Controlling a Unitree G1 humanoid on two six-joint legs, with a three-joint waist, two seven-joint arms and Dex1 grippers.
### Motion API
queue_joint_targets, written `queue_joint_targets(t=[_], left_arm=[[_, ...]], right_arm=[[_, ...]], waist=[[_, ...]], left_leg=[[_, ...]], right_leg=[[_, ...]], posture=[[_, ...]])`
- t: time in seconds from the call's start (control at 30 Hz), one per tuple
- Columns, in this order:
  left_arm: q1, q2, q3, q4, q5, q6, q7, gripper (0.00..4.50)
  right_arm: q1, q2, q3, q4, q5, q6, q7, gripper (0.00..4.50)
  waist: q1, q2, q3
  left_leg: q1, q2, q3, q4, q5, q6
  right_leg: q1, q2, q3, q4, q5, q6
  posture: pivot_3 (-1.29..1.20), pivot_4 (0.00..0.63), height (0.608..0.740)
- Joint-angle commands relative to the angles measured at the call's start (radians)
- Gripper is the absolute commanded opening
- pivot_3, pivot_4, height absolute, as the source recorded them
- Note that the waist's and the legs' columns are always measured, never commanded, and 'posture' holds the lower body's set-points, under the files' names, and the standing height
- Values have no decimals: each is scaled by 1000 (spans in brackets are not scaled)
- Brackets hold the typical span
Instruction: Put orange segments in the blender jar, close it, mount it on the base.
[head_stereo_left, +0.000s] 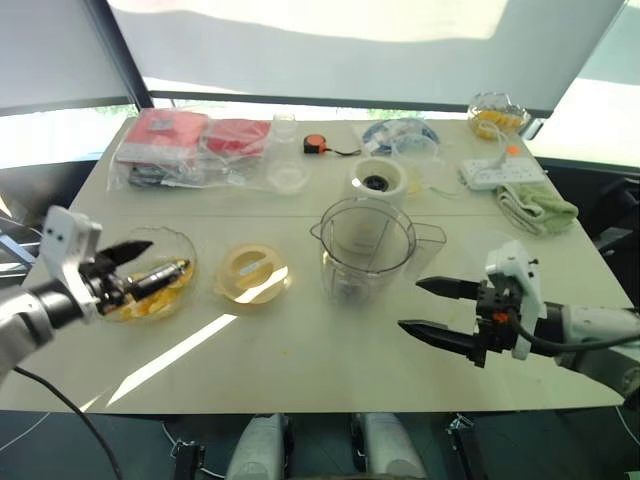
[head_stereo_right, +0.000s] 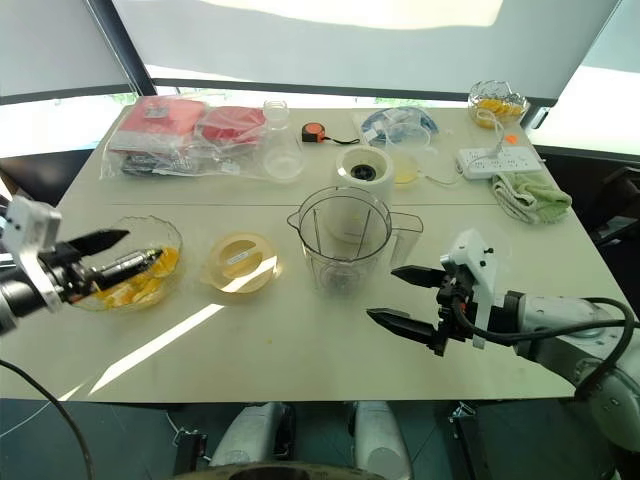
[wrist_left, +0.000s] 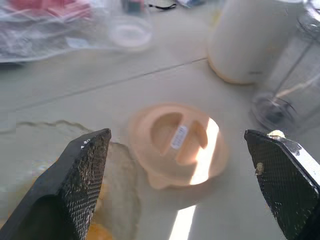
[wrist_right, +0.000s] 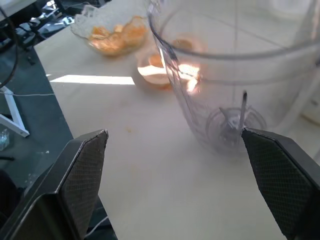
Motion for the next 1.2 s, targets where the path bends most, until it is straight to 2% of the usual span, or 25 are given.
queue_joint_targets(t=[0.03,0.1,0.17,0.27,0.37,0.43,0.57,0.77,0.93,1.2], left_arm=[[-21,81,-10,77,83,17,8,4459],[-13,161,-71,119,165,22,0,4459],[-65,216,-129,162,162,165,36,4459],[-222,193,-176,214,127,379,119,4459],[-418,50,-164,260,213,573,310,4459],[-529,-86,-74,318,308,672,480,4459],[-598,-304,71,303,421,693,709,4459],[-681,-535,206,268,542,693,904,4459],[-727,-638,285,246,617,693,975,4459],[-784,-722,340,292,724,679,987,4459]], right_arm=[[-38,-33,-33,-43,69,19,-17,4500],[-53,-57,-39,-52,82,25,-21,4500],[-61,-84,-44,-62,86,29,-20,4500],[-70,-107,-48,-72,93,28,-25,4500],[-70,-134,-60,-87,87,29,-24,4500],[-73,-152,-74,-96,96,29,-29,4500],[-126,-176,-75,-95,140,28,-47,4500],[-174,-228,-72,-63,145,31,-31,4500],[-172,-251,-82,-57,154,36,-19,4500],[-183,-310,-158,-27,217,70,19,4500]], waist=[[-3,-1,0],[-2,-1,1],[-1,-1,1],[5,-2,1],[12,-2,1],[18,-3,1],[7,-4,0],[24,-7,1],[27,-8,0],[26,-8,0]], left_leg=[[0,0,0,0,0,0],[-1,0,0,-1,0,0],[-2,0,1,-1,0,0],[-2,-1,0,-1,0,0],[-2,-1,-2,0,0,0],[-2,-2,-2,1,0,0],[-2,-2,-2,1,0,-1],[-4,-2,-5,0,2,-5],[-5,-2,-6,0,3,-7],[-5,-3,-6,0,4,-8]], right_leg=[[0,0,0,0,0,0],[-1,0,0,-1,0,0],[-2,-1,0,-1,0,0],[-1,-2,-1,-1,0,0],[0,-2,-3,-1,1,1],[0,-3,-3,0,2,4],[-1,-4,-3,2,5,8],[-2,-7,-5,2,6,7],[-2,-8,-5,1,6,6],[-2,-8,-6,0,6,4]], posture=[[0,150,740],[0,150,740],[0,150,740],[0,150,740],[0,150,740],[0,150,740],[0,150,740],[0,150,740],[0,150,740],[0,150,740]])
